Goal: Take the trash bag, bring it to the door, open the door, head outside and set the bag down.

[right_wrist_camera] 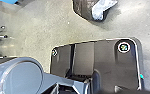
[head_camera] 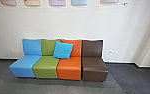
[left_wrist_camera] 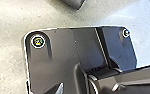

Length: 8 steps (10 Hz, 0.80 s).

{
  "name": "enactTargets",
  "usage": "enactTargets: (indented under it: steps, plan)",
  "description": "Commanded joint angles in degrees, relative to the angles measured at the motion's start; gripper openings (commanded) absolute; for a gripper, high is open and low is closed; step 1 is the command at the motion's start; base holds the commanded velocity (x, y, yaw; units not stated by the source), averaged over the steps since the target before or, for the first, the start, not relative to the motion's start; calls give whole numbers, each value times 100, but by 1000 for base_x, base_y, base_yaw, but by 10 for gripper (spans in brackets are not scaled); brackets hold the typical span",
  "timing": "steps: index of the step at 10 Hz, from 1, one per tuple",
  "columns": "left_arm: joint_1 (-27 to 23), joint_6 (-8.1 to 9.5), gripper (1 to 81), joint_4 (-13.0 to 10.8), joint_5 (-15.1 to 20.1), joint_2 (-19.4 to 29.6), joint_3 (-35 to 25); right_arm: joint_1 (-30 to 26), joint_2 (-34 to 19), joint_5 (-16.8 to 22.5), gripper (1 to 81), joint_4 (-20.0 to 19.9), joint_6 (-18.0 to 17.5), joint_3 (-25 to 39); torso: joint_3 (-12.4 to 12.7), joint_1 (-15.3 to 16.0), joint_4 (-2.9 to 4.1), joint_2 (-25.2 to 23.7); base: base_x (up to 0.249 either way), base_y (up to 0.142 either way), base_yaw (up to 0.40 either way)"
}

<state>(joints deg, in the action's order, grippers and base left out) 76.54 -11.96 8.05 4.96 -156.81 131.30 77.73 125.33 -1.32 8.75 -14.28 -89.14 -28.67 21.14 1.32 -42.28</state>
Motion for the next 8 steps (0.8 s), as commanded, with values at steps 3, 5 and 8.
enactTargets:
  steps: [3, 5, 8]
  plan:
    - [-1118, -17, 811, 486, 559, 579, -614, -543, -418, 378, 811, -155, -14, 337, -28, 544, 0, -905, 0, 0, 0]
    - [-1453, -17, 811, 654, 576, 624, -615, -683, -602, 378, 811, -224, -49, 485, -30, 750, -2, -1294, 0, 0, 0]
    - [-1866, 1, 811, 813, 840, 562, -606, -1008, -999, 387, 811, -278, -67, 759, -33, 1047, -2, -1854, 0, 0, 0]
